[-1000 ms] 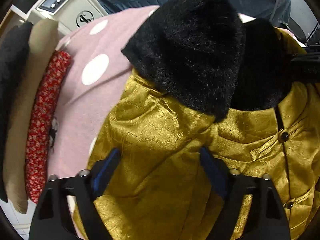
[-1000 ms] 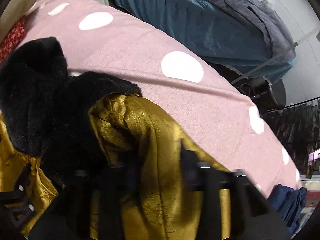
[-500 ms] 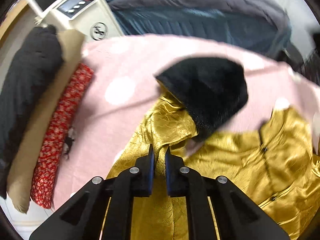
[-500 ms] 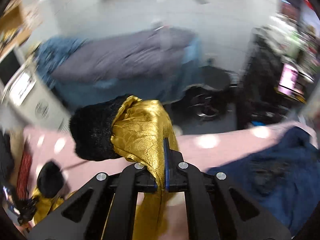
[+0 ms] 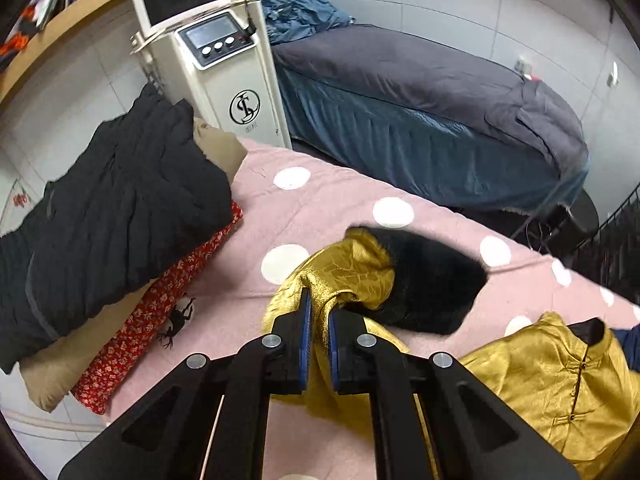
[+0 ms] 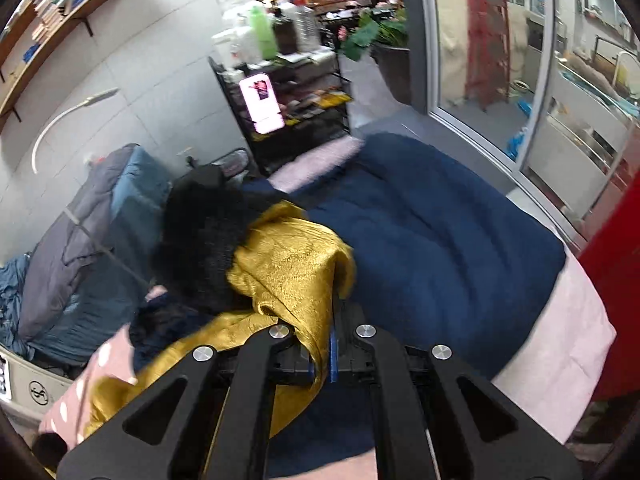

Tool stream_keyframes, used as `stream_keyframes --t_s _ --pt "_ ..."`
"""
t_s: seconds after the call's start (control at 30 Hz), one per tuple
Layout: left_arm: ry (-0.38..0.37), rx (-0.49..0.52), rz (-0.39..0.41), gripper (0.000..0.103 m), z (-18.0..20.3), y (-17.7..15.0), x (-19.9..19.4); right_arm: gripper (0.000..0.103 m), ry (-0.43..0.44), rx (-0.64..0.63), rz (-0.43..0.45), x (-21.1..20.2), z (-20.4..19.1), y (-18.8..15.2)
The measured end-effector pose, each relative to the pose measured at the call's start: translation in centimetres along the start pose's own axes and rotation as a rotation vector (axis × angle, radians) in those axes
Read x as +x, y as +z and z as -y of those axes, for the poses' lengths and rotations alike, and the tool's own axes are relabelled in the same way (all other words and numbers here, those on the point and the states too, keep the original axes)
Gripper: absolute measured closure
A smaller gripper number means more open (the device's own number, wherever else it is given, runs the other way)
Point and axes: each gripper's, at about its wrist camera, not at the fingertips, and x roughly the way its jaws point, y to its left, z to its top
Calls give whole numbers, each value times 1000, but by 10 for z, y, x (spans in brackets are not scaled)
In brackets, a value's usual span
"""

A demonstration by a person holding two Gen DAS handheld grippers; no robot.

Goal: Fold large clothes

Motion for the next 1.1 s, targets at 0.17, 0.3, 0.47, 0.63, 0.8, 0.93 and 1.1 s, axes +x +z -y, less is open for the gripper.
stream_keyframes --t_s 0.17,0.3,0.47,0.63,0.8,0.93,1.1 --pt "134 -61 -124 96 -49 -12 49 98 59 128 -109 23 50 -36" --pt "163 -109 -230 92 -76 -36 73 98 96 205 -162 37 74 -56" --pt "168 9 -205 27 -58 -68 65 82 112 171 -219 42 74 -73" --pt "83 53 -198 20 -38 -95 54 47 112 237 -226 34 88 -85" --pt "19 109 -183 16 -16 -118 37 47 130 249 -235 16 95 -107" --pt "-39 164 -177 15 1 -142 20 46 146 211 -244 4 89 -122" --pt "-142 262 -219 15 21 -188 1 46 169 79 -352 -5 68 -169"
